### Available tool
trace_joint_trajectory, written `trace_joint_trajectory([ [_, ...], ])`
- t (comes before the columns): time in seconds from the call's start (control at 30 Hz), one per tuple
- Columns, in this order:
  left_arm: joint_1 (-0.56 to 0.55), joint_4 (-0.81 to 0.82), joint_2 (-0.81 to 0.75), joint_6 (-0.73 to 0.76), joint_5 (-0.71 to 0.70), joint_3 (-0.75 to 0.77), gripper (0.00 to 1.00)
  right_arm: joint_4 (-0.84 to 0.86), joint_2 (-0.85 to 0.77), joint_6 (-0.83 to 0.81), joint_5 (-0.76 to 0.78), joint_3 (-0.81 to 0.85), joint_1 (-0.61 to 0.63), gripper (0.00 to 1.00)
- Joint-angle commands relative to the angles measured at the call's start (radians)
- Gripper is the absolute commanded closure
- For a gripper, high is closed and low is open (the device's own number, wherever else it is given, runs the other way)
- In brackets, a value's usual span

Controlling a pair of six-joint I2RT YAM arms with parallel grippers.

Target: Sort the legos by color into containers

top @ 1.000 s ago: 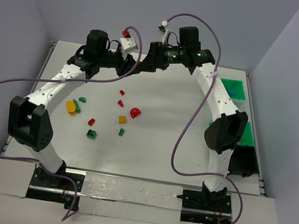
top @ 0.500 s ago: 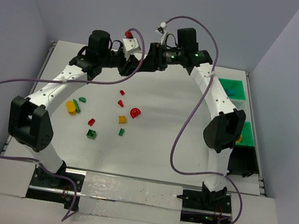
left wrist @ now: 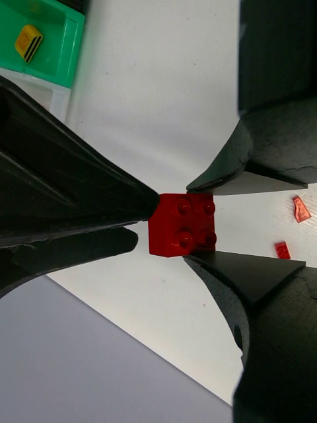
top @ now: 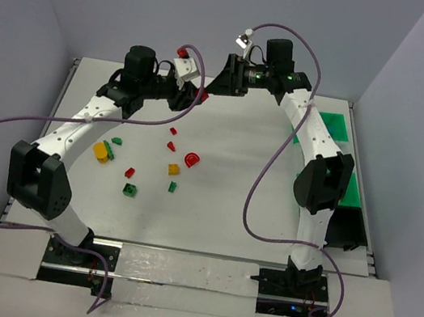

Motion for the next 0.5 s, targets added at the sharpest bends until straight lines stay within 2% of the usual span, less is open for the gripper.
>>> trace_joint_trajectory([
  [0.0,-0.014,0.039,-0.019,0.018,0.026,0.025,1.00,0.015,-0.019,-0.014,0.002,0.029,0.030,0.20],
  [0.17,-0.025,0.036,-0.009,0.024,0.022,0.032,1.00,-0.023,-0.026,-0.055,0.032,0.012,0.049,0.21],
  [0.27,-0.030,0.039,-0.010,0.028,0.021,0.033,1.00,-0.040,-0.020,-0.072,0.069,0.007,0.055,0.27],
  [0.43,-0.038,0.048,-0.011,0.028,0.006,0.034,1.00,-0.048,-0.008,-0.081,0.094,0.005,0.055,0.54],
  [0.47,-0.041,0.052,-0.012,0.028,-0.006,0.033,1.00,-0.053,-0.008,-0.085,0.097,0.004,0.055,0.66],
])
